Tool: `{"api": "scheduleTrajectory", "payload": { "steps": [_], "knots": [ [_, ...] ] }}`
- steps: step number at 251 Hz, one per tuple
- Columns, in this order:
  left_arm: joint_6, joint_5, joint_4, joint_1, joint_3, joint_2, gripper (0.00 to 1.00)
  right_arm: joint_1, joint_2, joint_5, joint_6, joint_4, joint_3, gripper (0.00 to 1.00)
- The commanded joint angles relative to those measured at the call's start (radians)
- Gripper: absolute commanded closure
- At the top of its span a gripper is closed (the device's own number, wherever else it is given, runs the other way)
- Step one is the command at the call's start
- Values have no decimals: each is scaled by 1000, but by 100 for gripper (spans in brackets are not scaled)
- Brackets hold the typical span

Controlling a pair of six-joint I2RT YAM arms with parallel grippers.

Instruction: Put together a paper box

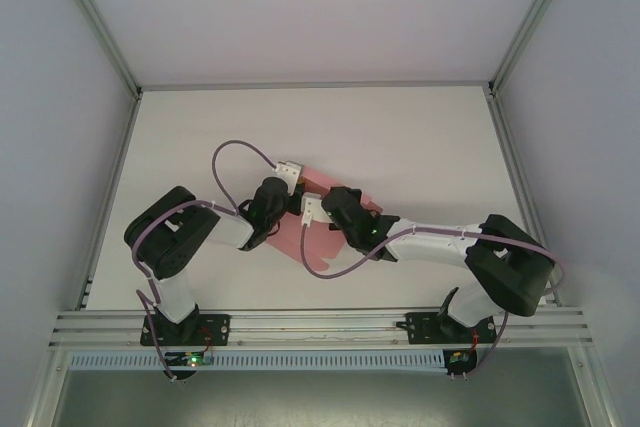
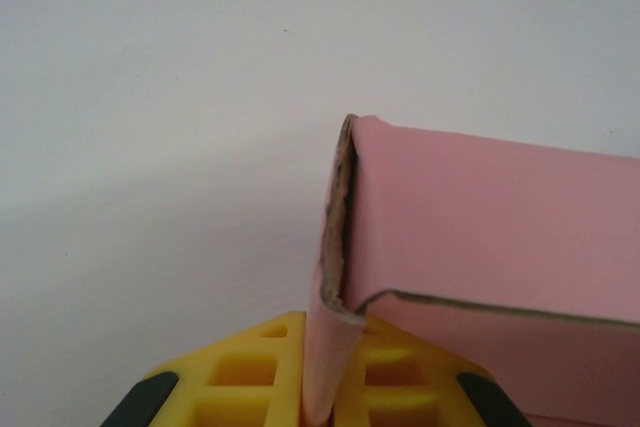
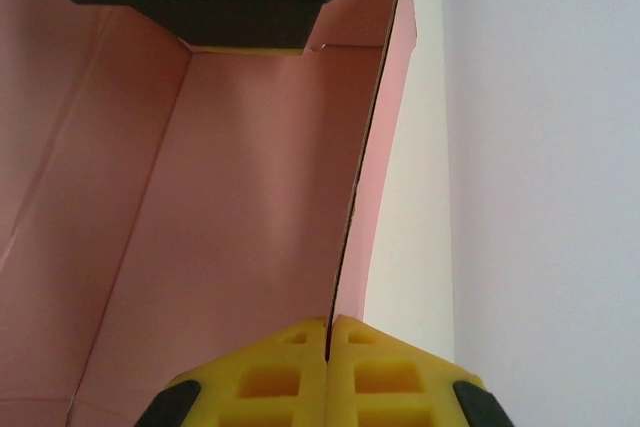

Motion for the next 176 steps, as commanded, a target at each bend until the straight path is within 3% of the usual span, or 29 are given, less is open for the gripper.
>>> {"api": "scheduleTrajectory", "payload": {
  "steps": [1, 15, 22, 38, 66, 76, 90, 108, 135, 147, 176],
  "knots": [
    [-6, -290, -52, 63, -39, 53, 88, -12, 27, -3, 22, -245, -41, 100],
    [7, -292, -80, 62, -23, 51, 89, -13, 24, -3, 23, -251, -42, 100],
    [7, -304, -103, 62, -11, 50, 100, -14, 21, -3, 24, -252, -42, 100],
    [15, -312, -128, 62, -2, 46, 100, -18, 13, -11, 28, -250, -41, 100],
    [21, -219, -83, 58, -38, -4, 100, -24, -6, -41, 52, -188, -36, 100],
    [10, -174, -66, 54, -54, -31, 100, -31, -19, -69, 74, -160, -32, 87],
    [1, -89, -32, 52, -79, -69, 100, -43, -39, -130, 102, -150, -22, 81],
    [-24, -28, 22, 51, -109, -109, 100, -59, -81, -212, 150, -131, -2, 62],
    [-43, -26, 13, 50, -112, -161, 100, -77, -172, -353, 208, -125, 7, 34],
    [-61, -46, 6, 50, -114, -182, 100, -86, -230, -415, 238, -119, 3, 3],
    [-80, -53, -3, 50, -125, -245, 100, -118, -384, -559, 316, -98, -23, 2]
  ]
}}
